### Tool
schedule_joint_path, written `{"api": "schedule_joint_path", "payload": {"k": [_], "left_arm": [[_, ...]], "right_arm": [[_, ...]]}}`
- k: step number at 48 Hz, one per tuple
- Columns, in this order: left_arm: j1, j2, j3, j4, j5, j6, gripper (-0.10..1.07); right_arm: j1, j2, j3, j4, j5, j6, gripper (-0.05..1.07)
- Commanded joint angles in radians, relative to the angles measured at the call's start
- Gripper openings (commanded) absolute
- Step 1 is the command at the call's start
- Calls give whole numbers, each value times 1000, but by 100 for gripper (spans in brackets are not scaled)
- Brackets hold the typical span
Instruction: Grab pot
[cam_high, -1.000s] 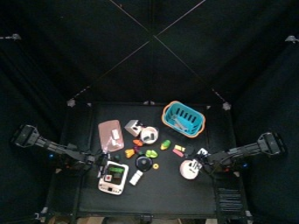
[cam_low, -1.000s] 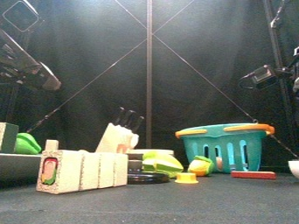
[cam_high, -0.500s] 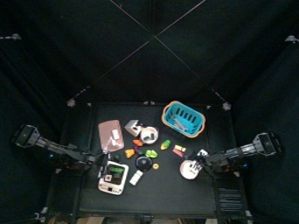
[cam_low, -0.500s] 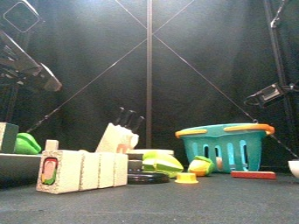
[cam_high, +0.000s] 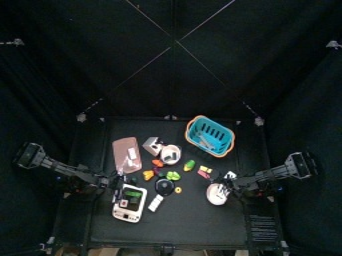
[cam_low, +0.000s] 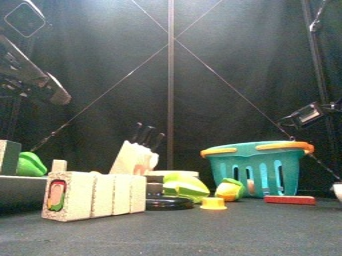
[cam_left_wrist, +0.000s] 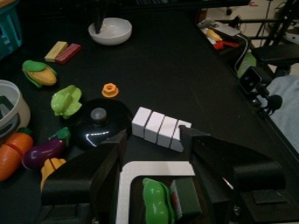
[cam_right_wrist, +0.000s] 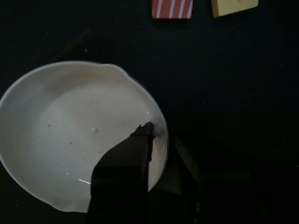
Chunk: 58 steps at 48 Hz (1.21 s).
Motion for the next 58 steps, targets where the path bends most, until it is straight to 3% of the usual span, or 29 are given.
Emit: {"api": "schedule_joint_path", "payload": {"k": [1, 13, 44, 58], "left_arm": [[5, 2, -14, 0, -11, 0, 87], [6, 2, -14, -2, -11, 0, 87], [6, 2, -15, -2, -9, 0, 87], [6, 2, -14, -2, -11, -2, 87]], "right_arm": [[0, 2, -14, -3, 2, -3, 52], [-3, -5, -31, -5, 2, -5, 41], [-3, -9, -48, -3, 2, -5, 40], [-11, -58, -100, 15, -8, -2, 40]]}}
